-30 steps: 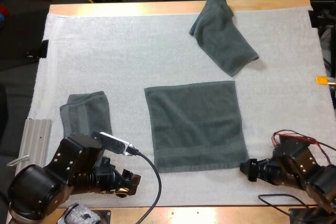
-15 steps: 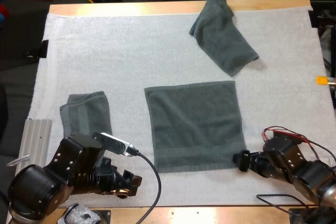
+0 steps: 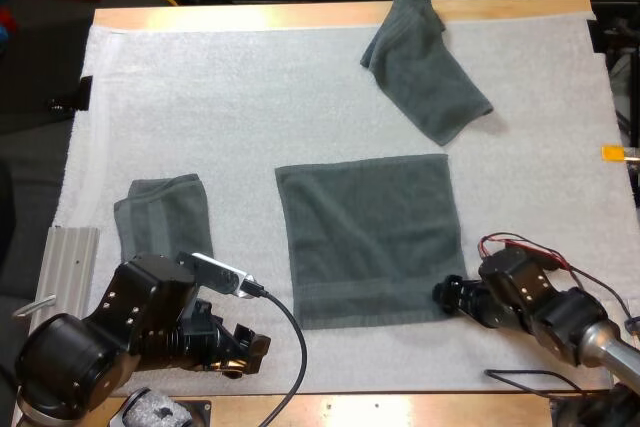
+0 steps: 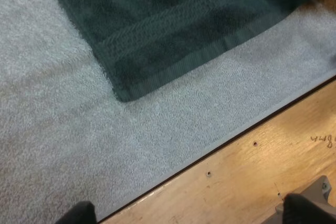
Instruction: Pick towel from pile, fold and stack
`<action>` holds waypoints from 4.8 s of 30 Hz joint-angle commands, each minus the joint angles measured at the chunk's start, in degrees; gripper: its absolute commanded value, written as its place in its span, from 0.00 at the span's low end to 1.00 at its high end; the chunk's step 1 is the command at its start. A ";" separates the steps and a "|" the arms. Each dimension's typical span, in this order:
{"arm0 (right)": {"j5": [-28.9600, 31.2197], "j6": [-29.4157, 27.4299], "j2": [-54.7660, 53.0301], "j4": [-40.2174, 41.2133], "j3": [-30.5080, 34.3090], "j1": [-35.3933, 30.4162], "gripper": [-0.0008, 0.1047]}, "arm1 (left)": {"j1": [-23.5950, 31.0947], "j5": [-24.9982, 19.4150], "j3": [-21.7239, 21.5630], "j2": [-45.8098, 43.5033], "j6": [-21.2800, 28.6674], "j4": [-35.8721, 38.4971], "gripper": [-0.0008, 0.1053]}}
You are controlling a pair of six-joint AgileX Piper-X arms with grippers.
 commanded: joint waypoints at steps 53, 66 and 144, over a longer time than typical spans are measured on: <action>-8.35 -2.05 3.75 5.27 0.19 -6.51 0.06 | 0.12 0.31 -0.11 -0.15 0.10 -0.47 0.65; -7.23 -8.71 3.75 7.40 0.19 -6.51 0.02 | 0.12 3.75 -0.11 2.64 0.79 -5.95 0.65; -8.72 -10.08 3.75 7.97 0.19 -6.51 0.02 | 10.36 27.22 32.64 35.91 -12.24 -56.27 0.65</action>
